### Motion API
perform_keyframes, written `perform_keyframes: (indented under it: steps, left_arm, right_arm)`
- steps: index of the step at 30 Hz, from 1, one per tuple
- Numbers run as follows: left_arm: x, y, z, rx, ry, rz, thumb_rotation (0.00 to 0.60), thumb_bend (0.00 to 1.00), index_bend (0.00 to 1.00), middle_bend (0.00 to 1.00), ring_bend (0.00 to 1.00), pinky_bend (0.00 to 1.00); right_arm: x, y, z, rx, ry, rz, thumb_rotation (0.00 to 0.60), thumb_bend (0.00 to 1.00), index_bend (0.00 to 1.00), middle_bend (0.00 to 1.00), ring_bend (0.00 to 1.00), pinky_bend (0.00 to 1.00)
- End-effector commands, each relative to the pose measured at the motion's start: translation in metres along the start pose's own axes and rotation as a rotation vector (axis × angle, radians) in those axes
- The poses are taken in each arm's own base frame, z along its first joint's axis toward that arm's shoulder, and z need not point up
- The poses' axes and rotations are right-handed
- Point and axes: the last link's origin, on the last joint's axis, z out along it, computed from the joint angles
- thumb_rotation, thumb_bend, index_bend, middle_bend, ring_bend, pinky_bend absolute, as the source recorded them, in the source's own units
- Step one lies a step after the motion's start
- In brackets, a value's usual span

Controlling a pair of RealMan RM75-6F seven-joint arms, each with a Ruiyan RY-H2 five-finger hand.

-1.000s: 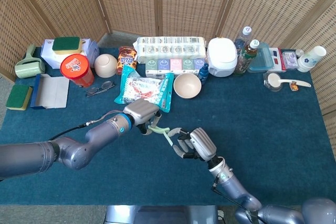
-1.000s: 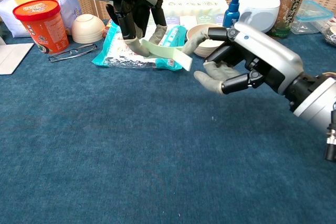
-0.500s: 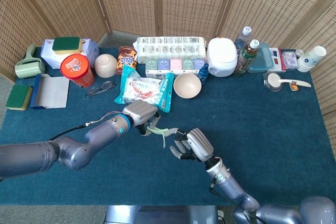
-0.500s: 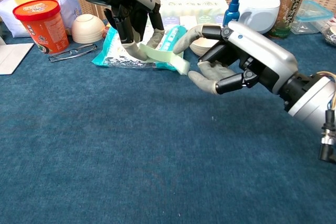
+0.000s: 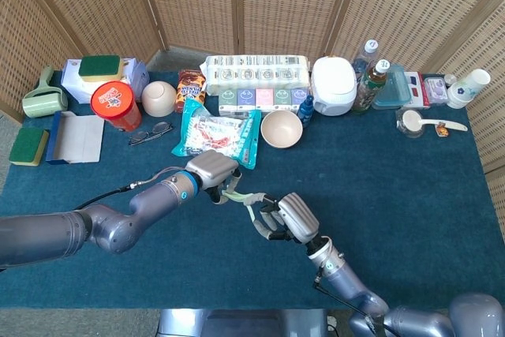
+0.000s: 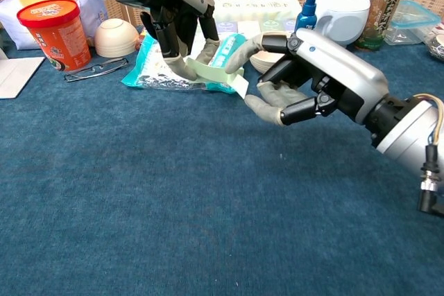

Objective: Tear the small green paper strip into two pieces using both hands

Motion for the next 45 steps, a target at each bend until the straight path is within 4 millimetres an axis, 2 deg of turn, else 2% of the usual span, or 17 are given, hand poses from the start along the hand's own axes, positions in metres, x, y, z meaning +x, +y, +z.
perform_keyframes:
  steps: [1,24,34,45]
  left_arm:
    - [0.001,0.0,0.0,-0.002,-0.002,-0.004,0.6,0.35,0.67,1.0,1.0,1.0]
    - [-0.002,-0.004,-0.002,-0.004,-0.018,-0.007,0.6,0.35,0.67,1.0,1.0,1.0]
    - [-0.003,-0.004,0.001,-0.006,-0.02,-0.009,0.6,0.35,0.67,1.0,1.0,1.0]
    - [-0.004,-0.002,0.003,-0.01,-0.022,-0.01,0.6,0.35,0.67,1.0,1.0,1.0]
  right_arm:
    - [0.0,0.0,0.0,-0.001,0.0,0.0,0.6,0.44,0.38,0.9,0.92,0.91]
    - [-0.002,0.001,0.005,-0.003,0.006,0.008,0.6,0.43,0.47,0.9,0.93,0.91]
    - [-0.005,0.0,0.008,0.001,0.0,0.012,0.6,0.43,0.48,0.9,0.93,0.91]
    - [-0.008,0.0,0.012,0.0,0.003,0.025,0.6,0.43,0.56,0.92,0.94,0.91]
